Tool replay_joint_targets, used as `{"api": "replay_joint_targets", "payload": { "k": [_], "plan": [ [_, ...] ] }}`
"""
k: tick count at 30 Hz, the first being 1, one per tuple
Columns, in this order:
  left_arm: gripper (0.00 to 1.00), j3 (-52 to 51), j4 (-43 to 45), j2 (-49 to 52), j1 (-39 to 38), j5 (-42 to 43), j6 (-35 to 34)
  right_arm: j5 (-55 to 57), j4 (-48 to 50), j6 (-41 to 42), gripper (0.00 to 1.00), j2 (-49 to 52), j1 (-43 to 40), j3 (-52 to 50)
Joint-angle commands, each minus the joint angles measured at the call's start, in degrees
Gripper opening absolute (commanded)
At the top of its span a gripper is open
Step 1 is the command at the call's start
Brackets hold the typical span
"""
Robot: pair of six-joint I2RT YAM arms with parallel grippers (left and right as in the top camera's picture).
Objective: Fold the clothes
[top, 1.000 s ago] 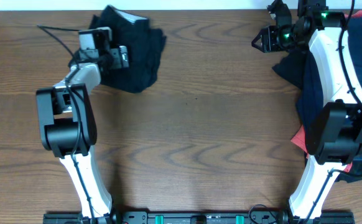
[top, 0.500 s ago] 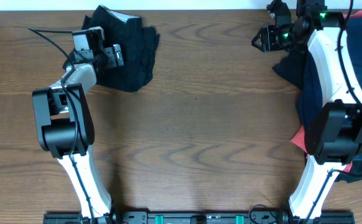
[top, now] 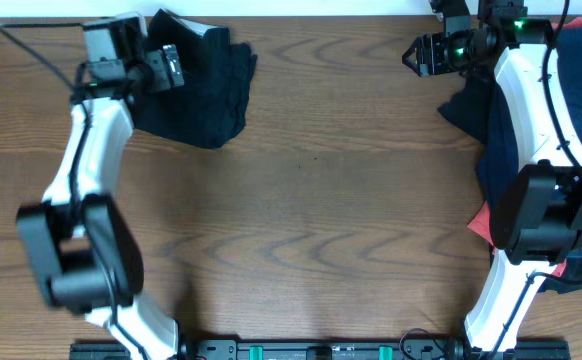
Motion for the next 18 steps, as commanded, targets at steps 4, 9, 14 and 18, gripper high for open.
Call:
{"api": "replay_joint_targets", "payload": {
  "k": [4, 9, 14, 18],
  "plan": [
    [0.98, 0.1, -13.4, -9.1, -0.2, -0.3, -1.4, 0.0, -2.1, -4.4, 0.70, -5.9, 0.4, -0.1],
    [0.98, 0.1, -22.7, -13.9, -1.0, 0.0, -2.2, 0.9, -3.5, -5.6, 0.73, -10.4, 0.5, -0.1],
    [0.98, -0.6, -23.8, -13.8, -3.8, 1.6, 3.9, 0.8, -5.0, -5.6, 0.75, -12.3, 0.5, -0.1],
    [0.98, -1.0, -23.0, -9.2, -6.1, 1.6, 10.4, 0.9, -6.2, -5.6, 0.76, -12.1, 1.0, -0.3]
  ]
}}
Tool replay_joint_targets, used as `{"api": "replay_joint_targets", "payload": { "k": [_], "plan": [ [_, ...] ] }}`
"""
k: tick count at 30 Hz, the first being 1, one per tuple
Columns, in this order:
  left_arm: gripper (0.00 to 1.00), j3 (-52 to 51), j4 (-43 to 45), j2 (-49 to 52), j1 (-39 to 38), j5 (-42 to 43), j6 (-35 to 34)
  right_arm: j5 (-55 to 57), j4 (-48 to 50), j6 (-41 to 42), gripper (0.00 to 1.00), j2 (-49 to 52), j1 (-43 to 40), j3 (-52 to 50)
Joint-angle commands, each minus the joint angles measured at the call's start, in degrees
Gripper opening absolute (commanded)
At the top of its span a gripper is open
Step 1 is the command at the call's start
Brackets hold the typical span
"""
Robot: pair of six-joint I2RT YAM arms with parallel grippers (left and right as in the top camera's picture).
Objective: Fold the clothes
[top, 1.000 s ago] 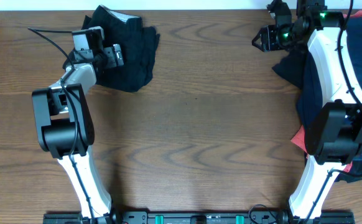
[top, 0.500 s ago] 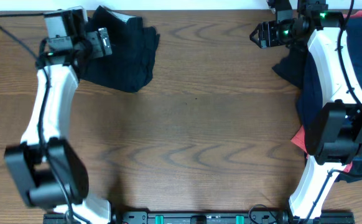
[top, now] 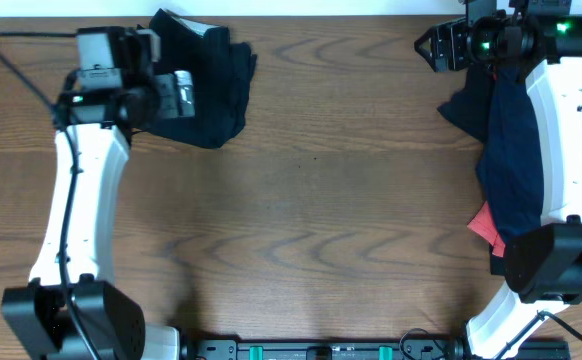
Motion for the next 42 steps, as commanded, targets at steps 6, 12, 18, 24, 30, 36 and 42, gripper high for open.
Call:
{"api": "replay_joint_targets", "payload": {
  "k": [6, 12, 18, 24, 30, 36, 42],
  "plan": [
    [0.98, -1.0, 2.3, 12.7, -2.2, 0.7, 8.1, 0.7, -1.1, -0.9, 0.76, 0.7, 1.4, -0.2],
    [0.98, -1.0, 6.3, 20.6, -2.3, 3.3, 8.1, 1.5, -1.3, -0.9, 0.76, 0.8, 1.4, -0.2],
    [0.98, -1.0, 9.2, 24.7, -2.3, 4.5, 8.2, 3.2, -1.6, -0.9, 0.76, 1.0, 1.4, -0.2],
    [0.98, -1.0, 13.7, 28.8, -2.2, 4.3, 8.1, 3.7, -2.2, -0.9, 0.76, 2.0, 1.5, -0.2],
    [0.98, -1.0, 18.9, 31.6, -2.2, 3.8, 7.4, 4.2, -2.9, -0.9, 0.76, 2.9, 1.5, -0.3],
    [0.98, -1.0, 25.9, 31.8, -1.8, -2.0, 3.6, 4.3, -2.8, -0.9, 0.76, 4.3, 1.5, -0.3],
    [0.98, -1.0, 30.2, 31.8, -0.5, -2.0, 3.6, 4.5, -2.6, -0.9, 0.77, 4.8, 1.6, -0.3]
  ]
}}
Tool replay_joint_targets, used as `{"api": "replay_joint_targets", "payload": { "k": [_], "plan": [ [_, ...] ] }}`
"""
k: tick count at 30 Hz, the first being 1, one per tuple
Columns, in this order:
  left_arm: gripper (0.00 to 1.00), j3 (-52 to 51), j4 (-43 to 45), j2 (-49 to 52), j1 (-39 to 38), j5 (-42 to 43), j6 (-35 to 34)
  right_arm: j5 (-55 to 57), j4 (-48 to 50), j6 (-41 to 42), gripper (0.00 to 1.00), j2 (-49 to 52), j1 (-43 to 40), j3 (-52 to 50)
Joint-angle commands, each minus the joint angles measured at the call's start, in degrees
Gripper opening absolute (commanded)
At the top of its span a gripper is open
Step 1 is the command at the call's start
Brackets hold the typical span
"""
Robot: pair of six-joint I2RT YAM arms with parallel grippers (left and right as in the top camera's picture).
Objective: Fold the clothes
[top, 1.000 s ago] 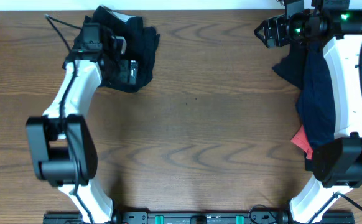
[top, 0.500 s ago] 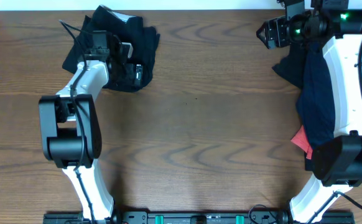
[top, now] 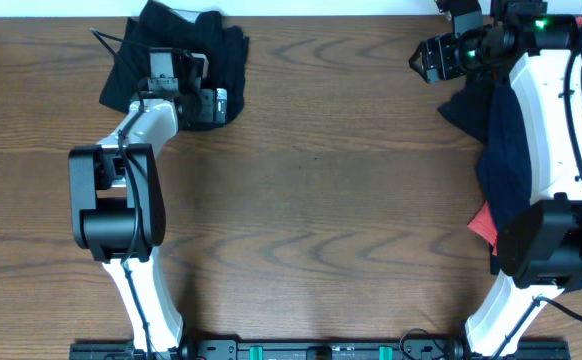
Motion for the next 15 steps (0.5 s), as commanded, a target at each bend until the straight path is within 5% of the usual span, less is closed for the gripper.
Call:
{"api": "replay_joint_targets", "payload": {
  "k": [1, 15],
  "plan": [
    [0.98, 0.0, 1.2, 1.2, 1.4, -1.7, -0.9, 0.3, 0.3, -0.8, 0.77, 0.2, 0.5, -0.3],
    [0.98, 0.4, -8.1, -14.4, 1.6, -1.7, -0.9, 0.2, 4.0, -0.8, 0.80, -0.4, 0.5, -0.1]
  ]
}}
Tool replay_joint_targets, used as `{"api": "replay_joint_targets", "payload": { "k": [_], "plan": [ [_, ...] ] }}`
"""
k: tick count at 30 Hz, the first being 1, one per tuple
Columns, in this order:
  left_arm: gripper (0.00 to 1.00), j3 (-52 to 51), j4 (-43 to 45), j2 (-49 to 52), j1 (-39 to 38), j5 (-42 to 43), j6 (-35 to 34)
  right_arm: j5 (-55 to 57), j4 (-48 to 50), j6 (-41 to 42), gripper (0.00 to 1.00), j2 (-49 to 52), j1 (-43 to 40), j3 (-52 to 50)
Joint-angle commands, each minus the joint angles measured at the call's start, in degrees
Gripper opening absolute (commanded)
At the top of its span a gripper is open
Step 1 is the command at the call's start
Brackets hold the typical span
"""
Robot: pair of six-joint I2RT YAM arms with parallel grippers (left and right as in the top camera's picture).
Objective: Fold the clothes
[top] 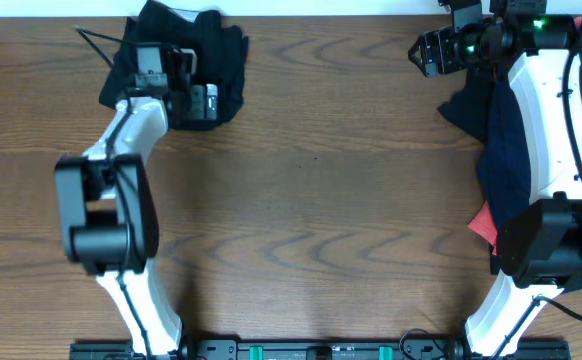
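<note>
A black garment (221, 50) lies bunched at the table's far left corner. My left gripper (207, 102) rests on its lower right part; its dark fingers blend into the cloth, so their state is unclear. A pile of clothes, mostly a navy garment (501, 150) with a red piece (483, 226) at its lower edge, lies along the right side under my right arm. My right gripper (418, 52) hovers over bare wood just left of the pile's top, its fingers spread with nothing between them.
The white wall edge (321, 8) runs along the far side of the table. A cable (96, 40) trails from the left wrist. A bar with green fittings (311, 350) lines the near edge between the two arm bases.
My left arm's wrist has shifted a little left and toward the far edge, with its gripper still on the black garment. The garment and my right gripper sit about where they were.
At first the black garment spread further right and my left gripper was at its left edge. Then the gripper sat lower on that edge. By half a second ago the garment lay bunched further left with the gripper on its right part. The right gripper stayed by the pile.
</note>
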Motion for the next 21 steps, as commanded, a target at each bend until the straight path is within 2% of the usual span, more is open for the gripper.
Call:
{"api": "replay_joint_targets", "payload": {
  "k": [1, 6, 10, 13, 15, 21],
  "plan": [
    [0.98, 0.5, -3.5, -10.1, 0.5, -0.7, -0.8, 0.1, 0.0, -0.8, 0.80, -0.7, 0.5, 0.0],
    [0.98, 0.5, -13.6, -19.6, 0.5, -0.7, -0.8, 0.0, -2.0, -0.8, 0.81, -3.5, 0.5, 0.0],
    [0.98, 0.5, -18.1, -23.4, 0.5, -0.8, -0.8, -0.1, -4.0, -1.6, 0.81, -7.1, 0.5, 0.0],
    [0.98, 0.5, -18.4, -23.9, 0.5, -0.7, -0.8, -0.2, -5.9, -4.4, 0.82, -10.2, 0.5, 0.0],
    [0.98, 0.5, -18.4, -23.8, 0.5, -0.7, -0.8, -0.2, -7.3, -6.2, 0.87, -12.5, 0.5, 0.0],
    [0.98, 0.5, -18.4, -23.8, 0.5, -0.8, -0.8, -0.2, -7.8, -6.3, 0.95, -18.9, 0.5, 0.0]
  ]
}}
